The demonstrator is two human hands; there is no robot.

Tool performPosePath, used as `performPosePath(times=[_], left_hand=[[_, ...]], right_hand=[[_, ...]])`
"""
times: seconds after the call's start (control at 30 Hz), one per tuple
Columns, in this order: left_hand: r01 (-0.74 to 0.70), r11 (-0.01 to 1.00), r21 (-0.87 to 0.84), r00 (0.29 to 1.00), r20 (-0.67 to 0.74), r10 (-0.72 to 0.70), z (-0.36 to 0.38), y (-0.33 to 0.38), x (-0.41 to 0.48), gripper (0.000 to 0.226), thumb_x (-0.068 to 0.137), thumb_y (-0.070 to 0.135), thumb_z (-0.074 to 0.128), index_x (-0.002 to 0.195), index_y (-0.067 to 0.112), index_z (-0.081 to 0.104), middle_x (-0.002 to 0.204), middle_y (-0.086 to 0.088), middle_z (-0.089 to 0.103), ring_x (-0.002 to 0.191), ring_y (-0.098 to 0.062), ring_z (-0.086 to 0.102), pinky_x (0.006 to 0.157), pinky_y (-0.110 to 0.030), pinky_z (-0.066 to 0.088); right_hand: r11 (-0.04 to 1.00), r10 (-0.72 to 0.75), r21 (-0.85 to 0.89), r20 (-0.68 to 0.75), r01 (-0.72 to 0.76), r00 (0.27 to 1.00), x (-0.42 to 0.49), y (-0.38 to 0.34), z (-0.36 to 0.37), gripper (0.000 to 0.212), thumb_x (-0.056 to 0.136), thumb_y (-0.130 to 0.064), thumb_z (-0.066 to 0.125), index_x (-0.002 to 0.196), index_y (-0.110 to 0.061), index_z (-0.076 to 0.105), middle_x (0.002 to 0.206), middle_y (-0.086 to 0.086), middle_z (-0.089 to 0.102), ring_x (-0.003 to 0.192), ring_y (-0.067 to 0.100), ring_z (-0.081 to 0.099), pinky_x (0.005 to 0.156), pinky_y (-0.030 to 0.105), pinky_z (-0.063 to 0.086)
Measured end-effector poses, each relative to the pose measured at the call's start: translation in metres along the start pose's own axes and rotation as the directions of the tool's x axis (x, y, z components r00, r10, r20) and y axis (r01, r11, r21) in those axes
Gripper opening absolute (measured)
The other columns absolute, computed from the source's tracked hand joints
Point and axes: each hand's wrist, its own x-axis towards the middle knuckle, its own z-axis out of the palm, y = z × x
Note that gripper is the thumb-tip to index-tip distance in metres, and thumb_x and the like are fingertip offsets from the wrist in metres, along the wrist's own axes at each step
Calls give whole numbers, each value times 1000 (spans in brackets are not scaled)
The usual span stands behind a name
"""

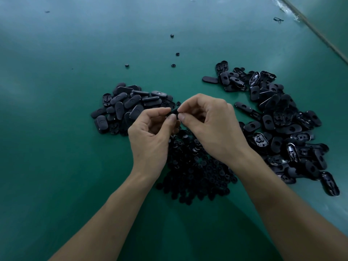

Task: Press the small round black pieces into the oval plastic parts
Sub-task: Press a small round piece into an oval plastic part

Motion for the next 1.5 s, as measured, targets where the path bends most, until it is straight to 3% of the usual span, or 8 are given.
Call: performPosePath(times=[0.2, 0.3, 0.47, 0.63, 0.97, 1.2, 1.37, 1.5], left_hand=[[12, 1000, -24, 1000, 25, -11, -1, 0, -1, 13, 91, 5, 71, 96, 16, 69, 82, 1, 75, 77, -14, 72, 73, -24, 56], [19, 999, -31, 999, 30, -18, -1, 0, 0, 13, 91, 4, 71, 96, 17, 70, 82, 1, 75, 77, -14, 72, 73, -24, 57], [25, 999, -29, 998, 52, -24, 0, 1, -2, 16, 90, 1, 71, 95, 15, 70, 82, 1, 74, 77, -12, 71, 73, -23, 56], [41, 999, 1, 996, 77, -41, 0, 1, -3, 13, 90, 1, 72, 96, 12, 70, 86, -3, 75, 80, -15, 72, 76, -27, 58], [30, 999, 38, 995, 96, -33, 0, 4, -3, 19, 89, -1, 72, 94, 17, 71, 82, 2, 74, 78, -11, 70, 75, -24, 56], [27, 996, 88, 993, 111, -37, -1, 5, -2, 24, 87, -3, 74, 96, 19, 70, 88, 1, 74, 82, -9, 70, 77, -21, 55], [36, 994, 102, 996, 81, -44, 1, 1, -2, 21, 87, 2, 76, 96, 20, 70, 88, 2, 75, 83, -10, 72, 76, -22, 55], [38, 993, 109, 998, 51, -44, 0, -1, -2, 18, 87, 4, 77, 98, 18, 72, 90, 0, 77, 85, -12, 73, 78, -26, 57]], right_hand=[[1000, -7, -24, -29, 6, 1000, 0, -1, 0, 18, 93, -9, 66, 101, -20, 78, 86, -9, 72, 75, -2, 66, 68, 7, 47], [1000, 10, -29, 4, -10, 1000, 1, -1, 0, 19, 93, -9, 65, 104, -21, 75, 79, -13, 69, 72, -3, 64, 66, 7, 46], [996, 41, -86, 35, -38, 999, 3, -2, -2, 12, 91, -12, 69, 91, -24, 71, 75, -14, 68, 73, -3, 64, 67, 9, 49], [994, 33, -109, 39, -28, 999, 2, -4, -2, 16, 92, -8, 66, 94, -22, 75, 79, -15, 68, 76, -5, 64, 67, 4, 46], [988, 90, -130, 84, -78, 992, 6, -6, -10, 21, 90, -14, 70, 82, -27, 56, 74, -8, 65, 70, 1, 61, 60, 14, 49], [978, 66, -195, -28, -70, 997, 2, -9, -3, 26, 88, -12, 73, 76, -25, 54, 70, -8, 61, 71, 3, 58, 57, 11, 44], [960, 53, -273, -56, -66, 997, 1, -11, 3, 26, 90, -12, 68, 76, -28, 54, 77, -6, 63, 77, 15, 61, 68, 35, 55], [954, 66, -291, -22, -70, 998, 1, -14, 8, 18, 93, -13, 60, 84, -27, 59, 86, 3, 63, 83, 25, 62, 71, 42, 56]])
